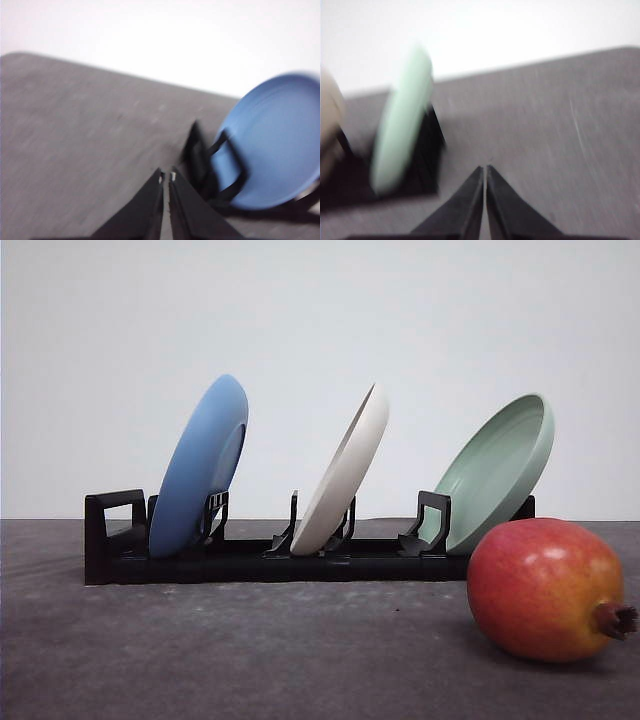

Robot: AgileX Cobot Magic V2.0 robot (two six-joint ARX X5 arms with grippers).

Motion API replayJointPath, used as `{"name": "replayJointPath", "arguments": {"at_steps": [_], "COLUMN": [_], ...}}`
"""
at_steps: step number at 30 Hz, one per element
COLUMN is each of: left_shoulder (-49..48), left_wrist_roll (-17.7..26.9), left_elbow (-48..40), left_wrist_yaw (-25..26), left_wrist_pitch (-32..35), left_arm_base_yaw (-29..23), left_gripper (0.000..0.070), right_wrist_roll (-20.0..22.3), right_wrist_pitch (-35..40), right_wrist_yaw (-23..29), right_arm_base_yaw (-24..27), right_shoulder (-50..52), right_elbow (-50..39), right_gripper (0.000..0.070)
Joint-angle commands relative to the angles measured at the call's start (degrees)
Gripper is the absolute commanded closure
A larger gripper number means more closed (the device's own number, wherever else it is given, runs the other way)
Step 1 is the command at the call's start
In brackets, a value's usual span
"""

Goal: Place pomegranate in white plate

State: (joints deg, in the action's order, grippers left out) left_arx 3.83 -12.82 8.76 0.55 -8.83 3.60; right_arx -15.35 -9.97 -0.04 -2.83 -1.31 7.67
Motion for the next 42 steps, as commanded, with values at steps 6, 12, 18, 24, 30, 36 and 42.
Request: {"name": "replayJointPath", "arguments": {"at_steps": [6, 12, 18, 24, 30, 36, 42], "left_shoulder": [11.1, 22.7, 31.2, 36.1, 36.6, 36.7, 37.4], "left_wrist_roll": [-1.2, 2.0, 5.1, 9.7, 11.1, 11.1, 11.1], "left_elbow": [16.3, 30.6, 40.1, 44.6, 44.8, 44.8, 44.8], "left_wrist_yaw": [9.5, 24.7, 39.4, 51.2, 51.4, 51.3, 51.3], "left_wrist_pitch": [-8.1, -15.3, -18.1, -18.4, -18.3, -18.5, -18.8], "left_arm_base_yaw": [1.4, 1.7, 2.2, 2.9, 2.9, 2.9, 2.9], "left_gripper": [0.07, 0.07, 0.07, 0.07, 0.07, 0.0647, 0.0215], "right_wrist_roll": [-5.0, 0.3, 11.4, 17.3, 17.3, 17.1, 17.0], "right_wrist_pitch": [-7.7, -16.1, -24.9, -29.1, -29.1, -29.9, -30.4], "right_wrist_yaw": [-5.5, -17.6, -31.3, -36.6, -36.6, -36.6, -36.6], "right_arm_base_yaw": [0.0, 0.0, 0.0, 0.0, 0.0, 0.0, 0.0], "right_shoulder": [-7.1, -17.8, -27.3, -31.6, -31.6, -31.5, -31.6], "right_elbow": [16.3, 31.5, 44.2, 49.4, 49.4, 49.4, 49.4], "right_gripper": [0.0697, 0.0697, 0.0697, 0.0697, 0.0697, 0.0693, 0.0346]}}
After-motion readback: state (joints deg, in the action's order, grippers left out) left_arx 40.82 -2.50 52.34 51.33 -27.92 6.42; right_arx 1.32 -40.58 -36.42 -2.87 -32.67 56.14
